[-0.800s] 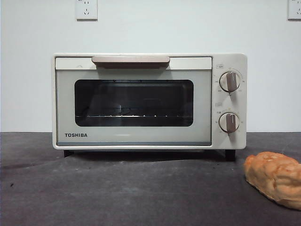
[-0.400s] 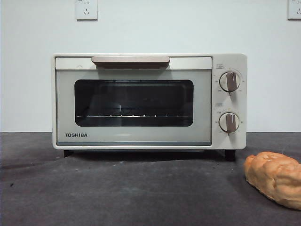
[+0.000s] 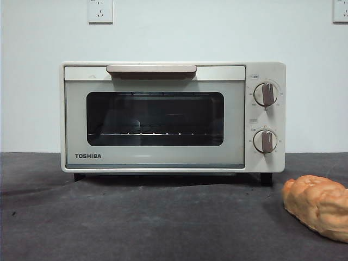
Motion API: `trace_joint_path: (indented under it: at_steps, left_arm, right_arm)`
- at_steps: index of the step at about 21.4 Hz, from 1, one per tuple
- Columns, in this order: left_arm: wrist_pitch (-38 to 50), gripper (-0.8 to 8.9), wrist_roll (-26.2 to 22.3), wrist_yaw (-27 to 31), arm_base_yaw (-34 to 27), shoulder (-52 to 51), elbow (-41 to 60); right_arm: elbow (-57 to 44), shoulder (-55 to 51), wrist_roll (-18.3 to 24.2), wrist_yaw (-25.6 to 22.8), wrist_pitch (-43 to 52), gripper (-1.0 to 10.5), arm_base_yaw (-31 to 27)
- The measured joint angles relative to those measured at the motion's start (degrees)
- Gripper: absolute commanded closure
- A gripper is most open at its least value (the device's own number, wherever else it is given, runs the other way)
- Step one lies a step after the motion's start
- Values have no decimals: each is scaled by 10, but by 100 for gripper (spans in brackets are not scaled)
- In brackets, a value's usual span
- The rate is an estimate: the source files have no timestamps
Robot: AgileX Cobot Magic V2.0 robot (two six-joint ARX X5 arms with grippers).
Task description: The left arm flap open the oven, the right arm pick bread and place it into oven, the left arm flap close the oven
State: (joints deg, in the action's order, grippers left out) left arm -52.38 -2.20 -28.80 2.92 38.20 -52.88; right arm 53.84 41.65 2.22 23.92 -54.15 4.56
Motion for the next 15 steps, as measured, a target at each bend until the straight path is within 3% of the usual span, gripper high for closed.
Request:
trace_joint_path:
  at_steps: [3, 11, 15]
  left_arm:
    - [0, 796, 0, 0, 0, 0, 0]
    - [0, 796, 0, 0, 0, 0, 0]
    - [0, 796, 0, 0, 0, 0, 0]
  right_arm:
    - [0, 0, 0, 0, 0, 510, 0]
    - [0, 7, -34, 0, 0, 501, 6]
    - [-31, 26, -61, 0, 18, 501, 38]
